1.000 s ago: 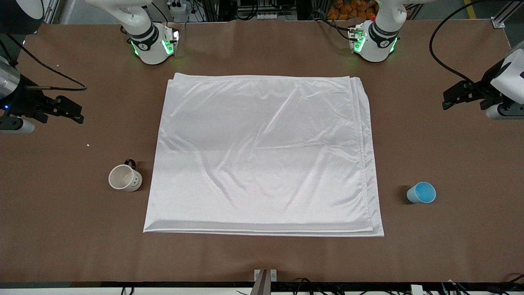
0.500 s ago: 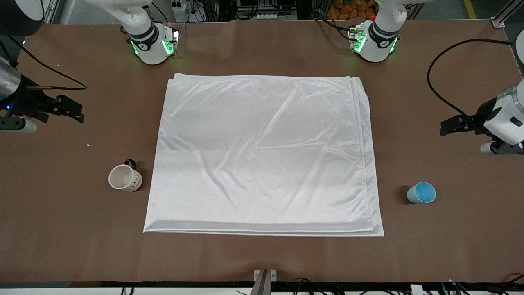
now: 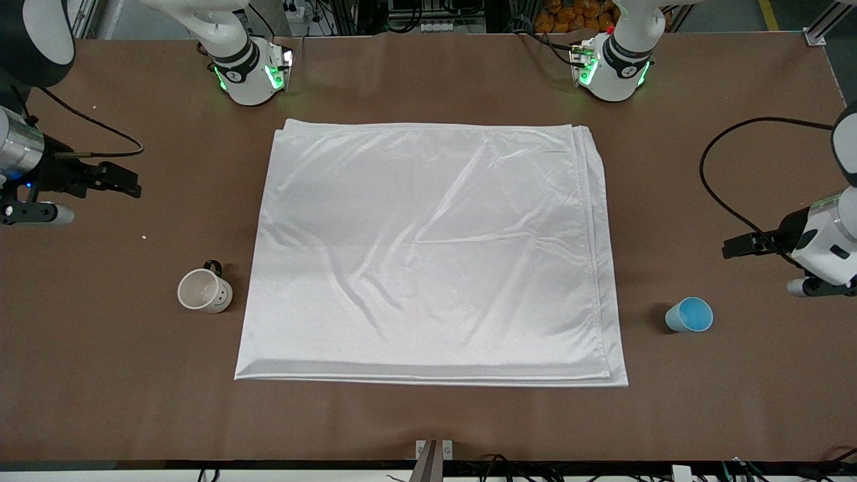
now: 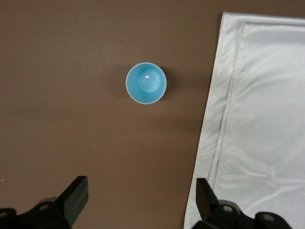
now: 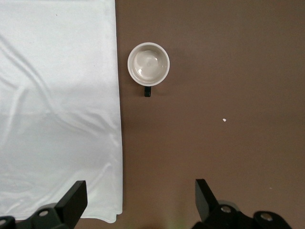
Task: Place blue cup into white mug on cloth
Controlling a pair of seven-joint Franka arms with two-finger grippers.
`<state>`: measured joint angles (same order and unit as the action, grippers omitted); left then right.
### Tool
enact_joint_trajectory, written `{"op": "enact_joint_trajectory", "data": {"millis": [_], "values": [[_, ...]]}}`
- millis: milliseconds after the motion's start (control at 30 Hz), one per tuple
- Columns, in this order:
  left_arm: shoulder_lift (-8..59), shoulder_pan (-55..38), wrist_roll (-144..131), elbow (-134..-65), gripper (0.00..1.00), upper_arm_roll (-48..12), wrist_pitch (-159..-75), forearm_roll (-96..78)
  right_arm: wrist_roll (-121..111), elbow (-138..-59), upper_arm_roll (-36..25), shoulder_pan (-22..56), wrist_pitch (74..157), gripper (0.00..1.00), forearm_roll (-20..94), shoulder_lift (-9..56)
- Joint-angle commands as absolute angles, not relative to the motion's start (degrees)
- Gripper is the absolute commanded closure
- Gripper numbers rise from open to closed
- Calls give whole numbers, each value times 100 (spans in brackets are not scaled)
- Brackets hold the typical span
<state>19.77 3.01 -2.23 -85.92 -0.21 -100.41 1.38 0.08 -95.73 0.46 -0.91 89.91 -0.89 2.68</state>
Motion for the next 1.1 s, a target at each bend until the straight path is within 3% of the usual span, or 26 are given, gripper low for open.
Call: {"op": "enact_joint_trajectory", "data": {"millis": [0, 733, 1067], "values": [[2609, 316, -220, -8411, 0, 0, -10484, 325, -79, -10106, 97, -176, 9280, 0, 0, 149], [3717, 474, -132, -8394, 0, 132, -11997, 413, -79, -12075, 88, -176, 11829, 0, 79, 184], [4051, 536, -132, -8402, 0, 132, -12542, 466, -70, -12366, 88, -299, 12805, 0, 79, 606]]}}
